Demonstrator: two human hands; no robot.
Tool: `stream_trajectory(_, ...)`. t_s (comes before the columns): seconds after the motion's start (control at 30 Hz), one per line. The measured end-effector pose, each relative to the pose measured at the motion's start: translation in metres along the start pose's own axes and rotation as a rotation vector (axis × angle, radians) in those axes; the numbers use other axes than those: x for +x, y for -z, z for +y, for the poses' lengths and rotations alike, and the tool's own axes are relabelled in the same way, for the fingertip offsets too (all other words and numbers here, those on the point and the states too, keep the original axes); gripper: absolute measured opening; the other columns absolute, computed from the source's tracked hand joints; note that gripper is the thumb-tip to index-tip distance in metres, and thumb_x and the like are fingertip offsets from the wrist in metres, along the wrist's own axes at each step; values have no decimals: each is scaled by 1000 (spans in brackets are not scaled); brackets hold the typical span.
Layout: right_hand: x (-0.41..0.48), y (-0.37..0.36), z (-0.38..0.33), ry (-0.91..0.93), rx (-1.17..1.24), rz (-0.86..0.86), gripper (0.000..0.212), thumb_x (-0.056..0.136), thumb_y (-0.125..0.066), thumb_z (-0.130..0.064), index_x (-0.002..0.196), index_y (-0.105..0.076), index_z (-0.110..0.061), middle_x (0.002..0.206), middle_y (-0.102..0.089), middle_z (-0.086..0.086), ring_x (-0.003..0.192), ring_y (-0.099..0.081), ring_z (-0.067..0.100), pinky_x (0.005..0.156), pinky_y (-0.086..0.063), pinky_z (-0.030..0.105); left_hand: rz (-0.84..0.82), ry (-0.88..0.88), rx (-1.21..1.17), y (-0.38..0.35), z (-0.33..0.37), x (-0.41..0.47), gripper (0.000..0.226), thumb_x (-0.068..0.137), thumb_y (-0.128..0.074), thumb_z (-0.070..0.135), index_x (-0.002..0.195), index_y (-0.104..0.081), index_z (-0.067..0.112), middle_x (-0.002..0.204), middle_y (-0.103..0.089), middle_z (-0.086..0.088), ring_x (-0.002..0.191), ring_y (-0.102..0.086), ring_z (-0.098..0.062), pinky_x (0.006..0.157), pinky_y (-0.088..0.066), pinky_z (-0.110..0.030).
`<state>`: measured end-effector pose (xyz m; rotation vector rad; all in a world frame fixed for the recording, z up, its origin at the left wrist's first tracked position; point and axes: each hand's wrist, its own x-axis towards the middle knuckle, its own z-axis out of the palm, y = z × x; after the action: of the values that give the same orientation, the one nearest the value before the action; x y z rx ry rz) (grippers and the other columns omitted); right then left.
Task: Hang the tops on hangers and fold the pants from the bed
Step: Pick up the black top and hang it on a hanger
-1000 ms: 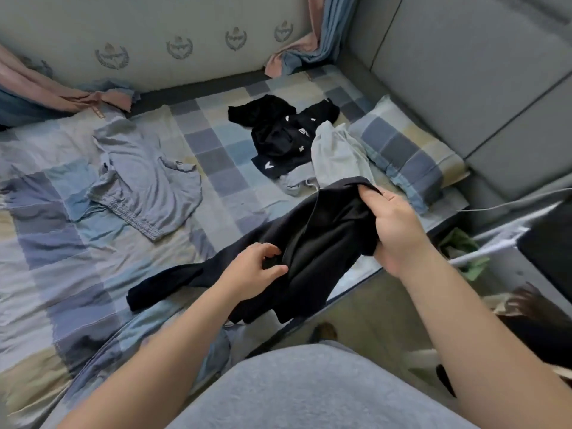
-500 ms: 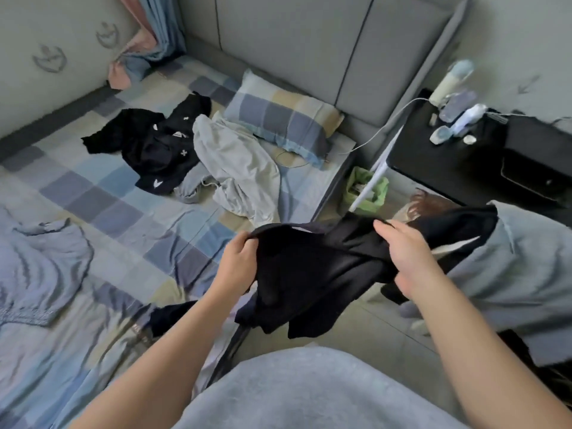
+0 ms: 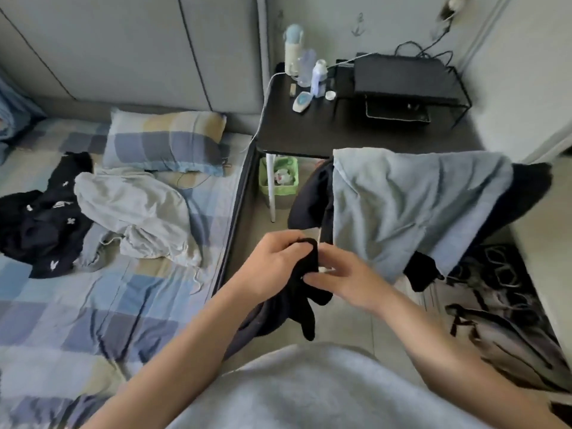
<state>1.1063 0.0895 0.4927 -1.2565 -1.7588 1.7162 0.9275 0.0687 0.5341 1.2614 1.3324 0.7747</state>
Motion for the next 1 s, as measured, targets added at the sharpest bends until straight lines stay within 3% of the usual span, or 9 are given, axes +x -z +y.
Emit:
stream_trajectory(0.13, -22, 33, 26, -15, -54, 362, 13, 94, -61, -19, 87, -65, -29, 84, -69, -4, 83, -65, 11, 79, -52, 32, -122, -47, 12, -41, 46, 30, 33, 86, -53, 23, 82, -58, -9, 70, -53, -21, 65, -50, -22, 63, -39, -34)
stream_trajectory(0.23, -39, 63, 58, -136, -181, 418, 10, 91, -56, -17, 96, -65, -20, 84, -69, -2, 82, -64, 17, 76, -51, 34, -197, -52, 36, -72, 64, 50, 26, 94, -54, 15, 79, -59, -6, 67, -48, -20, 63, -47, -20, 60, -37, -31)
stream_trajectory(0.37, -74, 103, 111, -357, -150, 618, 24, 90, -53, -1, 83, -66, -20, 62, -59, -11, 68, -55, 19, 54, -38, 14, -293, -63, 80, -113, 75, 79, 27, 99, -53, 12, 82, -58, -7, 69, -53, -10, 65, -52, -18, 61, -41, -28)
stream_trajectory(0.5, -115, 157, 136, -475, -157, 799, 24, 92, -54, -2, 88, -68, -21, 77, -63, -7, 85, -59, 20, 70, -44, 27, -349, -87, 195, -148, 73, 114, 27, 96, -60, 21, 80, -59, 0, 63, -50, -2, 57, -48, -15, 53, -41, -27)
stream_trajectory(0.63, -151, 221, 103, -377, -222, 991, 26, 92, -61, 0, 89, -68, -24, 86, -65, -16, 87, -62, 0, 75, -40, 13, -436, -206, 361, -179, 77, 155, 26, 92, -69, 31, 74, -62, 14, 56, -56, 4, 51, -52, -7, 49, -43, -20)
stream_trajectory(0.7, -166, 248, 76, -332, -203, 1076, 29, 91, -60, 5, 89, -70, -23, 88, -67, -19, 84, -61, -14, 76, -38, 3, -493, -284, 397, -198, 90, 178, 26, 95, -65, 32, 77, -65, 15, 61, -61, 0, 55, -56, -13, 55, -46, -29)
stream_trajectory(0.77, -179, 273, 47, -320, -210, 1150, 32, 89, -58, 7, 88, -70, -22, 88, -71, -11, 87, -64, -3, 80, -43, 11, -549, -351, 382, -219, 110, 200, 28, 99, -59, 32, 81, -65, 11, 64, -60, -7, 57, -55, -22, 57, -47, -36)
stream_trajectory(0.83, -192, 296, 15, -301, -247, 1216, 36, 87, -56, 8, 85, -68, -25, 87, -72, -8, 85, -65, 7, 79, -45, 17, -588, -423, 343, -241, 138, 224, 30, 100, -57, 31, 79, -62, 10, 57, -51, 1, 51, -48, -12, 51, -40, -24)
stream_trajectory(1.0, -218, 351, -66, -210, -304, 1451, 35, 83, -54, 12, 83, -68, -19, 67, -69, -19, 63, -60, -7, 64, -43, 7, -674, -612, 269, -295, 238, 276, 31, 102, -51, 33, 76, -62, 21, 59, -57, 11, 54, -53, 1, 52, -40, -14)
